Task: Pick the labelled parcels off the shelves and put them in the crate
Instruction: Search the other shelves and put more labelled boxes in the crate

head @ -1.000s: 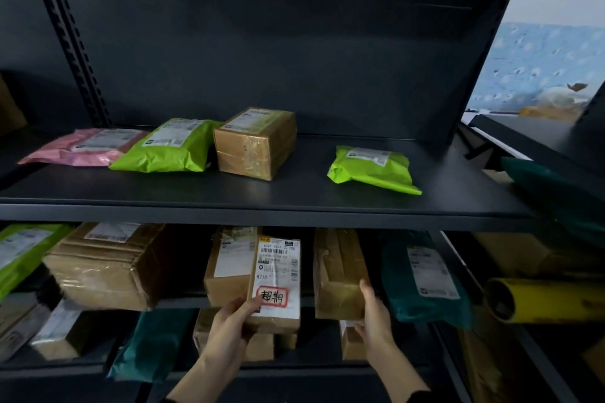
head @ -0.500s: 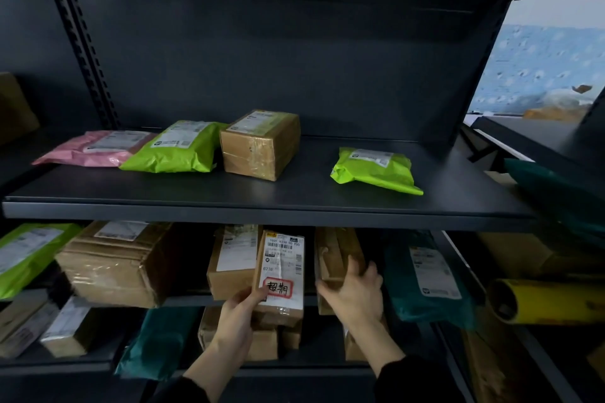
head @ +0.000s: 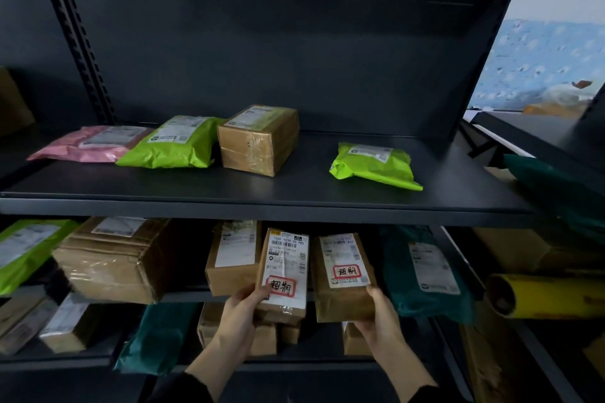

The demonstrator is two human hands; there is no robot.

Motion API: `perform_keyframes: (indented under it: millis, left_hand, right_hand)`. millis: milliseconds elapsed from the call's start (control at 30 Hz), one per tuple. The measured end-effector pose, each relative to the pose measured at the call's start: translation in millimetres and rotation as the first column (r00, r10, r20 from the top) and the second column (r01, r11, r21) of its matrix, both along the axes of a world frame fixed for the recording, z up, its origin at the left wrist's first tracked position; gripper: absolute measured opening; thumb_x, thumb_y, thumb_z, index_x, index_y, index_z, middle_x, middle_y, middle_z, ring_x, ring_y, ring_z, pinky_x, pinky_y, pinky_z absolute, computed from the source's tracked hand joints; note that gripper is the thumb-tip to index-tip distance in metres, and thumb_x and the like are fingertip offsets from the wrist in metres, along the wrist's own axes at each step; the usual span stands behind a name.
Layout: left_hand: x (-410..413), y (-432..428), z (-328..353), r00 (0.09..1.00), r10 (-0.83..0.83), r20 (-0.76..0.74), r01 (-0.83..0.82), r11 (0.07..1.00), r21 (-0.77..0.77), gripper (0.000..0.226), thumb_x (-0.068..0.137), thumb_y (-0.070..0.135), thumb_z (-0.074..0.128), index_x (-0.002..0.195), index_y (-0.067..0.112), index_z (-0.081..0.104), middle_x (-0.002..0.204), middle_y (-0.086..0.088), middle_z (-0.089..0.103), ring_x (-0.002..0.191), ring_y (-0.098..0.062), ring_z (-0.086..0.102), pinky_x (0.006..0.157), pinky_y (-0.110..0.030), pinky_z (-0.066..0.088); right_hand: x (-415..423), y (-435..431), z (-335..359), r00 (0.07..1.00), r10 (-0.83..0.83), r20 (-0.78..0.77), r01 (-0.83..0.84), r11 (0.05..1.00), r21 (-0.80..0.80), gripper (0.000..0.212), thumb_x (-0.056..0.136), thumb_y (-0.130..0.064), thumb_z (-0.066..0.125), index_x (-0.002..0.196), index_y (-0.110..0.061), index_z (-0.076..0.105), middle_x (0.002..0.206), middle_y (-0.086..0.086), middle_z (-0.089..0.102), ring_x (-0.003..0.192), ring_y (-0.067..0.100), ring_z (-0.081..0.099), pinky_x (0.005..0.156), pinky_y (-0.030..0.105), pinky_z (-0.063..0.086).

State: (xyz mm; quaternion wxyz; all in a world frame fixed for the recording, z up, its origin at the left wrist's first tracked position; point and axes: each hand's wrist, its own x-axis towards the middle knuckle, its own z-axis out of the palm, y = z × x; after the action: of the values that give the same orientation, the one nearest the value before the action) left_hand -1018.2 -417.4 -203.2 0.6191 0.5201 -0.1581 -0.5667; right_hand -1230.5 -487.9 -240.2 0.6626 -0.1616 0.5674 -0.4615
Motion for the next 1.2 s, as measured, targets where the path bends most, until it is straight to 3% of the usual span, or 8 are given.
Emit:
perform_keyframes:
  millis: [233, 467, 633, 800, 967, 1100, 1200]
  left_hand:
    - [-4.9, -0.8, -2.7, 1.0, -0.017, -0.025, 0.017, 1.0, -0.003, 0.024, 0.086, 0.004, 0.059, 0.11, 0.002, 0.057, 0.104, -0.02, 0.068, 0.097, -0.034, 0.065, 0.083, -0.042, 0.051]
    - [-16.1, -1.9, 1.7, 1.0, -0.013, -0.009, 0.013, 1.0, -0.018, 0.018, 0.087, 0.005, 0.058, 0.104, 0.002, 0.06, 0.099, -0.018, 0.07, 0.094, -0.033, 0.065, 0.081, -0.041, 0.051]
    - [-27.7, 4.4, 0.6, 1.0, 0.001, -0.011, -0.001, 1.0, -0.026, 0.023, 0.088, 0.005, 0.056, 0.111, 0.0, 0.058, 0.104, -0.02, 0.068, 0.098, -0.033, 0.064, 0.09, -0.044, 0.048]
    - [-36.2, 16.3, -3.9, 1.0, 0.025, -0.007, -0.025, 1.0, -0.017, 0.022, 0.089, 0.004, 0.055, 0.11, -0.001, 0.058, 0.102, -0.02, 0.068, 0.096, -0.031, 0.064, 0.088, -0.039, 0.049]
    - [-38.5, 35.8, -8.8, 0.999, 0.052, -0.012, -0.052, 0.999, 0.003, 0.027, 0.089, 0.006, 0.056, 0.114, -0.003, 0.058, 0.103, -0.02, 0.068, 0.099, -0.031, 0.062, 0.102, -0.043, 0.043]
    - [-30.5, 57.6, -8.5, 0.999, 0.05, 0.019, -0.051, 0.999, 0.012, 0.032, 0.088, 0.012, 0.059, 0.117, -0.001, 0.058, 0.104, -0.017, 0.069, 0.1, -0.028, 0.061, 0.086, -0.035, 0.047]
    - [-14.6, 77.8, -4.3, 0.995, 0.081, 0.052, -0.081, 0.997, 0.003, 0.031, 0.088, 0.017, 0.059, 0.114, 0.001, 0.061, 0.099, -0.015, 0.069, 0.096, -0.027, 0.06, 0.08, -0.034, 0.046]
  right_hand:
    - [-5.8, -0.7, -6.7, 1.0, 0.02, 0.024, -0.02, 1.0, -0.015, 0.034, 0.082, -0.024, 0.066, 0.114, -0.015, 0.059, 0.111, 0.015, 0.065, 0.103, 0.029, 0.063, 0.097, 0.046, 0.048]
    - [-15.8, 6.7, -6.5, 0.996, 0.054, -0.072, -0.058, 0.997, -0.057, 0.033, 0.08, -0.03, 0.067, 0.111, -0.02, 0.06, 0.112, 0.011, 0.064, 0.106, 0.027, 0.06, 0.097, 0.045, 0.048]
    - [-24.8, 20.4, -6.4, 0.99, 0.075, -0.118, -0.089, 0.99, -0.111, 0.032, 0.079, -0.031, 0.068, 0.109, -0.024, 0.06, 0.114, 0.01, 0.063, 0.108, 0.025, 0.059, 0.099, 0.044, 0.047]
    - [-34.6, 32.8, -0.7, 0.986, 0.108, -0.123, -0.131, 0.972, -0.196, 0.031, 0.086, -0.025, 0.061, 0.116, -0.019, 0.056, 0.113, 0.007, 0.062, 0.102, 0.018, 0.057, 0.086, 0.031, 0.047]
    - [-39.3, 46.4, 0.7, 0.978, 0.139, -0.157, -0.177, 0.95, -0.259, 0.028, 0.088, -0.025, 0.059, 0.115, -0.024, 0.054, 0.117, 0.007, 0.062, 0.109, 0.022, 0.057, 0.098, 0.038, 0.046]
    - [-29.9, 65.4, 7.3, 0.975, 0.181, -0.131, -0.213, 0.93, -0.3, 0.029, 0.09, -0.024, 0.056, 0.118, -0.021, 0.051, 0.12, 0.009, 0.06, 0.115, 0.024, 0.054, 0.105, 0.044, 0.04]
    - [-11.0, 79.6, 16.0, 0.967, 0.224, -0.125, -0.254, 0.907, -0.336, 0.026, 0.09, -0.021, 0.055, 0.116, -0.021, 0.051, 0.117, 0.007, 0.059, 0.115, 0.024, 0.052, 0.105, 0.041, 0.04]
